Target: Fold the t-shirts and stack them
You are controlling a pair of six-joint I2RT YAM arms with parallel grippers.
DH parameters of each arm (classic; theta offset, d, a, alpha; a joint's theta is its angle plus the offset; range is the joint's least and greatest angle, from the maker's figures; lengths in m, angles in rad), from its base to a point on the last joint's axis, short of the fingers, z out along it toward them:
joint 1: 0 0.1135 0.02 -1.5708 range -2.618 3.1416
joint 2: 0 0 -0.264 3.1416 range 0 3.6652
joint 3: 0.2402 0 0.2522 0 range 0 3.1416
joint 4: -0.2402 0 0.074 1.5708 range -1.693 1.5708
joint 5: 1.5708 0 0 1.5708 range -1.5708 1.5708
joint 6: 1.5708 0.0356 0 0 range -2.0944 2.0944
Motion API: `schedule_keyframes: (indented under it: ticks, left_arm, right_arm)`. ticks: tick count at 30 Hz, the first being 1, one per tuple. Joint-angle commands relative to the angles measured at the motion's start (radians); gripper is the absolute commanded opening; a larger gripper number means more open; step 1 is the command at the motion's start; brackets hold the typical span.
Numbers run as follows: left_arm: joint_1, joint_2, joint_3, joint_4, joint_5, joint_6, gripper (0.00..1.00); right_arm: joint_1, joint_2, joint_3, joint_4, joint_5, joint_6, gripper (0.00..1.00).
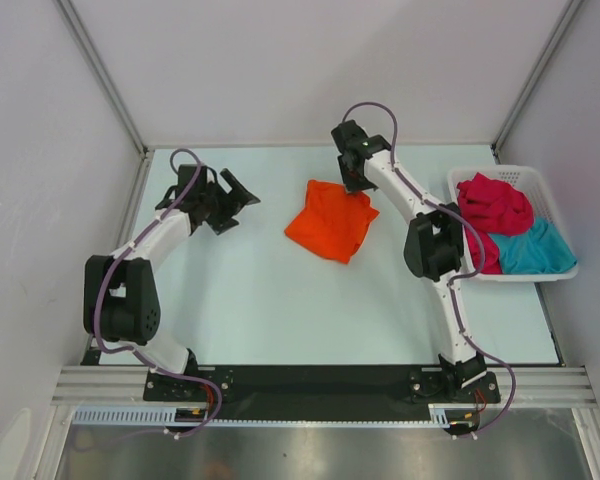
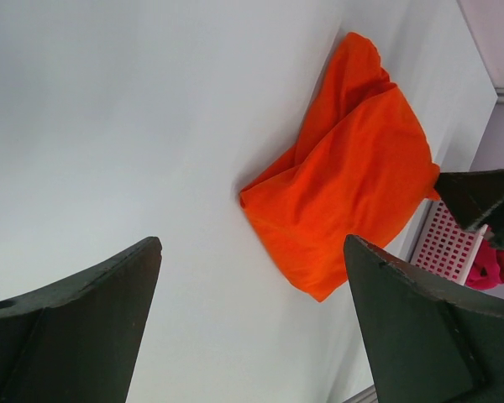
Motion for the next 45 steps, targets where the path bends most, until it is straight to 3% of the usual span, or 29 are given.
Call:
schedule_keyframes:
  ticks: [1, 9, 13, 20, 39, 41, 42, 43, 45]
  left_arm:
    - [-0.001, 0.01, -0.045, 0.069, 0.026, -0.005, 0.96]
    - [-0.081, 0.052, -0.103, 0.143, 0.014, -0.025, 0.96]
    - [-0.131, 0.07, -0.142, 0.198, 0.01, -0.048, 0.96]
    - [-0.204, 0.185, -0.137, 0.413, 0.047, -0.085, 0.97]
    - [-0.309, 0.481, 0.01, 0.571, 0.073, -0.255, 0.97]
    - [-0.313, 0.496, 0.04, 0.542, 0.087, -0.265, 0.91]
    - [-0.311, 0.504, 0.05, 0.534, 0.093, -0.266, 0.81]
    - [-0.313, 0.507, 0.057, 0.536, 0.098, -0.265, 0.65]
    - [-0.311, 0.51, 0.076, 0.511, 0.102, -0.272, 0.13]
  right_arm:
    - [0.029, -0.14, 0.068, -0.015, 0.067, -0.025, 0.56]
    - [0.091, -0.259, 0.008, -0.043, 0.102, -0.004, 0.56]
    - [0.109, -0.33, -0.204, 0.017, 0.076, 0.027, 0.56]
    - [0.125, -0.439, -0.4, 0.055, 0.044, 0.068, 0.56]
    - [0.125, -0.608, -0.441, -0.046, 0.039, 0.082, 0.56]
    - [0.123, -0.618, -0.426, -0.058, 0.039, 0.085, 0.56]
    - [0.123, -0.628, -0.422, -0.067, 0.038, 0.085, 0.56]
    - [0.123, -0.632, -0.415, -0.073, 0.036, 0.086, 0.56]
    - [0.123, -0.648, -0.402, -0.089, 0.033, 0.09, 0.56]
